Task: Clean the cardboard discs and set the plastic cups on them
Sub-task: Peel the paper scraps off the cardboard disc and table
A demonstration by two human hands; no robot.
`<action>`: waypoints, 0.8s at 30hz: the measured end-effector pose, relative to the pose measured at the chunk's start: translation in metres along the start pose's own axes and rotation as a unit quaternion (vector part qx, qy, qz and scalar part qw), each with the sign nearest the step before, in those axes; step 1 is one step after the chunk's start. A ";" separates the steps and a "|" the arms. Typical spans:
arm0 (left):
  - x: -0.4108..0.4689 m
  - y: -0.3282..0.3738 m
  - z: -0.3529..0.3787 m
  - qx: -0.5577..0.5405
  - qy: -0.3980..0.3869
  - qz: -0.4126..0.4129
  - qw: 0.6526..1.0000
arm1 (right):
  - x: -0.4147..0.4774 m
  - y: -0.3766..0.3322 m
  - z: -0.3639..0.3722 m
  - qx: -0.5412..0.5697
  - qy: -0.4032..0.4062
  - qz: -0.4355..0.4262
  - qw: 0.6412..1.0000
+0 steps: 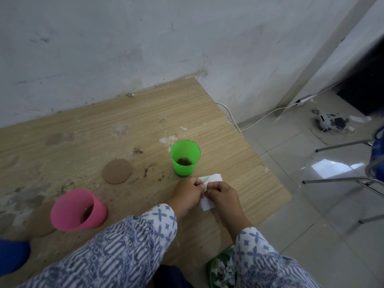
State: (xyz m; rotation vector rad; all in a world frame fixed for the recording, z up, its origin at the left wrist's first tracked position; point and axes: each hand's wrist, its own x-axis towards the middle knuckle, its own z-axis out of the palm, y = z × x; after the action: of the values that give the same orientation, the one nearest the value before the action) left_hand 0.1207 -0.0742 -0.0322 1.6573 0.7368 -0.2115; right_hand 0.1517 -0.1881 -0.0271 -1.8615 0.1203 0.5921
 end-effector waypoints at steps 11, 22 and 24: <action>0.001 0.000 -0.003 -0.003 -0.027 -0.008 1.000 | 0.001 0.003 0.001 -0.058 0.031 -0.027 0.998; -0.006 0.002 0.000 0.057 0.045 0.006 0.997 | -0.009 -0.004 -0.002 0.163 0.102 0.018 0.981; -0.011 0.000 0.000 0.053 0.057 0.003 0.997 | -0.011 -0.006 -0.004 0.174 0.113 0.001 0.978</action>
State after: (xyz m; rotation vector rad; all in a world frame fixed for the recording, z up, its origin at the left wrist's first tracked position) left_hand 0.1121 -0.0782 -0.0270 1.7849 0.8180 -0.1541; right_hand 0.1451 -0.1914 -0.0160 -1.5799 0.3526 0.3331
